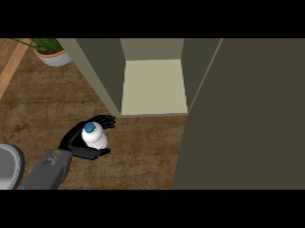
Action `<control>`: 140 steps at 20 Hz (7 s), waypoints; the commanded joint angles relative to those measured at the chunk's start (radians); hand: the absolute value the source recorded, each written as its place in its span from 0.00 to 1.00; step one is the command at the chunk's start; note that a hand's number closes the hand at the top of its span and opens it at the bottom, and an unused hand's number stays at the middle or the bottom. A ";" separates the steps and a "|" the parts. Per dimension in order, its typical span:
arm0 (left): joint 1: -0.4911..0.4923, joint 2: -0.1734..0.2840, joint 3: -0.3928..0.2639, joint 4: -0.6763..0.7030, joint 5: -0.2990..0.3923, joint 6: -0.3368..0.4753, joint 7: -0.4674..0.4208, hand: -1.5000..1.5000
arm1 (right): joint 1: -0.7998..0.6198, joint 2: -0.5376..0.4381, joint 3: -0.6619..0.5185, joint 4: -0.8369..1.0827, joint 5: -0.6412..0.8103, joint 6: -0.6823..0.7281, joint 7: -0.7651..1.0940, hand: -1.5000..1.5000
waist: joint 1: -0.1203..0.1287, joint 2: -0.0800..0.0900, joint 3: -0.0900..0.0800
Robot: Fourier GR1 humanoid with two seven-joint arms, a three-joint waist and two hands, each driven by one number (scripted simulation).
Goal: Pick up the bottled water, place it into the cabinet and close the cabinet
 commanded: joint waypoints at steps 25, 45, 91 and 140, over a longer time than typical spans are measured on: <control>0.005 -0.190 0.025 -0.158 0.289 0.326 -0.141 1.00 | 0.202 -0.082 -0.314 -0.108 -0.178 0.129 -0.115 0.00 | 0.012 -0.006 0.001; -0.126 -0.189 -0.272 -0.359 0.607 0.600 0.094 1.00 | 0.200 -0.039 -0.605 0.075 -0.379 0.302 -0.222 0.00 | -0.031 -0.013 0.004; -0.108 -0.153 -0.303 -0.418 0.730 1.129 0.119 1.00 | 0.142 -0.141 -0.814 0.264 -0.682 0.532 -0.288 0.00 | -0.153 0.030 -0.003; -0.136 -0.079 -0.467 -0.522 0.727 1.091 0.081 1.00 | 0.096 -0.211 -0.871 0.332 -0.730 0.622 -0.298 0.00 | -0.111 0.009 -0.001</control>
